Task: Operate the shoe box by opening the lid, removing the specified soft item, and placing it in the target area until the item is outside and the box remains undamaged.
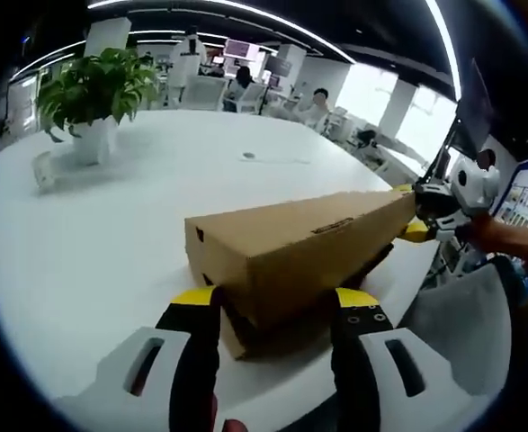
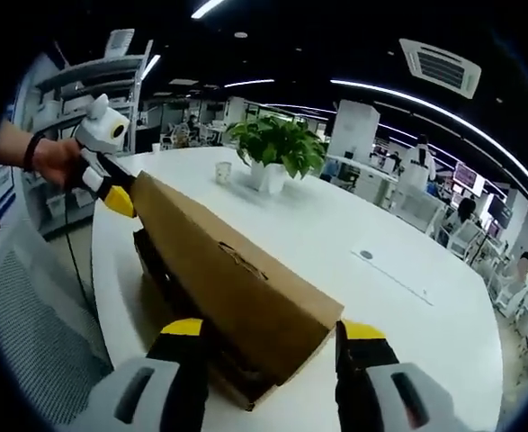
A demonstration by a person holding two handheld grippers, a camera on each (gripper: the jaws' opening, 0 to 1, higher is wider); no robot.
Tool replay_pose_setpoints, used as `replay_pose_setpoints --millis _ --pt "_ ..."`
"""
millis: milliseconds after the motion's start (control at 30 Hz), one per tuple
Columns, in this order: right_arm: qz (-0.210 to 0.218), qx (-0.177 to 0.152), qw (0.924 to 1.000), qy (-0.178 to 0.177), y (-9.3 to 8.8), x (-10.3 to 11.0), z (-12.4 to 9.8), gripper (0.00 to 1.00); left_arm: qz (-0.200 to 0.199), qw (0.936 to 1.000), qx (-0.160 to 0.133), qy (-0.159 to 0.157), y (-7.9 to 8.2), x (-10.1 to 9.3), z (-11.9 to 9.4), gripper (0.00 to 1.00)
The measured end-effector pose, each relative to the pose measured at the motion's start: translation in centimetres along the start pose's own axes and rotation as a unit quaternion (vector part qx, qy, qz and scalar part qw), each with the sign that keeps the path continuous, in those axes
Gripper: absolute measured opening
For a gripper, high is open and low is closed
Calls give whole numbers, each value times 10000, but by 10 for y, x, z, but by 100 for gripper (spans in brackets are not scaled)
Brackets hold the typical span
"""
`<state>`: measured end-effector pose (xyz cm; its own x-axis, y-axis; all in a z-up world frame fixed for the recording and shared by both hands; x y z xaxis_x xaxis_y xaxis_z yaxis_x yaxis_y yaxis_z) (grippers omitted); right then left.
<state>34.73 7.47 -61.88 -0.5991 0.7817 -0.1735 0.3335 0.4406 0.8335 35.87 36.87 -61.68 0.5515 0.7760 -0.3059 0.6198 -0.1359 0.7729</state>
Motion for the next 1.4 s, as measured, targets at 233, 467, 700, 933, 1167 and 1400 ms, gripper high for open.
replay_pose_setpoints --millis 233,467,700,933,1167,1400 --pt "-206 -12 9996 -179 7 -8 2 49 36 9999 -110 35 9 1 -3 43" --pt "-263 -53 9988 -410 13 -18 3 38 84 9998 -169 35 15 2 -4 42" --pt "-285 -16 9969 -732 14 -28 6 24 108 9997 -212 44 18 3 -4 41" --pt "26 -69 9935 -1132 15 -36 7 10 110 9994 -312 70 23 4 -6 40" --pt "22 -69 9922 -1246 20 -43 8 5 288 9989 -341 145 27 5 -6 38" --pt "62 -79 9928 -1197 24 -48 9 3 494 9975 -354 355 33 8 -2 32"
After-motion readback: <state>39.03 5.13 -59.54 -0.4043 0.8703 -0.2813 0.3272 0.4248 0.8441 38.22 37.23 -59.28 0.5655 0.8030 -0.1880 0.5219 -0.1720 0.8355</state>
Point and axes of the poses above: the point that each gripper's makers call its tool centre point, and the gripper's own axes: z roughly forward along the fingers, x roughly to its left, y roughly out of its top, the point moved 6 cm from there along -z, roughly backward along the fingers
